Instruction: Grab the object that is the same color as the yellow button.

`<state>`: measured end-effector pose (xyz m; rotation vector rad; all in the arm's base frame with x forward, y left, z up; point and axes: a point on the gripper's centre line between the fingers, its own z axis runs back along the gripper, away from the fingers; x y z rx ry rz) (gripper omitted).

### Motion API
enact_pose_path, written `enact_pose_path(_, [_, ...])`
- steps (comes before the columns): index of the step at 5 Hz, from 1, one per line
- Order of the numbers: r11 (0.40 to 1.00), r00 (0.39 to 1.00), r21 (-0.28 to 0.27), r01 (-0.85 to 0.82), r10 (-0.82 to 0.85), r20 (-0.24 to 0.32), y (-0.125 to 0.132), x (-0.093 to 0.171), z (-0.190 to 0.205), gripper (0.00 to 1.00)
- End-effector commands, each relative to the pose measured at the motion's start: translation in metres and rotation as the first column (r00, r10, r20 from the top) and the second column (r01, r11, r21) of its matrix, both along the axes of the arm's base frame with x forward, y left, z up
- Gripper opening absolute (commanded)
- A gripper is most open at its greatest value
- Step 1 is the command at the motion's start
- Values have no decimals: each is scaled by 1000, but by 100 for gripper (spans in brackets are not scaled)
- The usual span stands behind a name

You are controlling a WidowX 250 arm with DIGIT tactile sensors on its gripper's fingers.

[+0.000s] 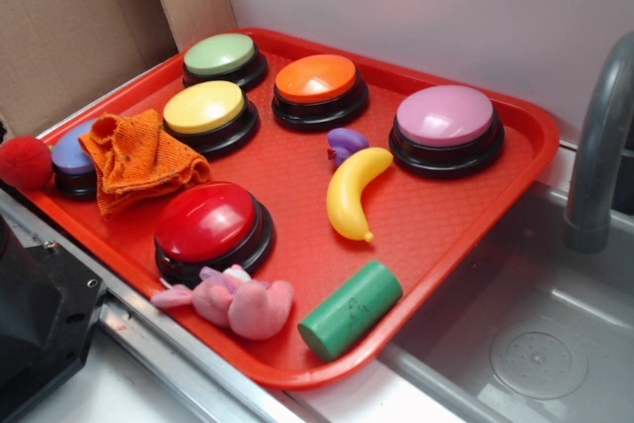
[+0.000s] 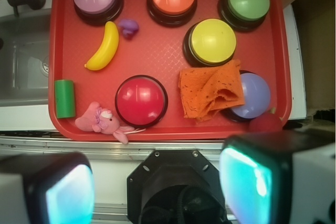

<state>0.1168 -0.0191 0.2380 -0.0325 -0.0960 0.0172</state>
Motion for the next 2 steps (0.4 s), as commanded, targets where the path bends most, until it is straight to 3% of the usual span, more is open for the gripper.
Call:
enact_pose_path(1, [1000, 1000, 0, 0, 0, 0, 0, 0, 0, 100])
enact_pose_path(2, [994, 994, -15, -111, 111, -13, -4, 14, -9, 100])
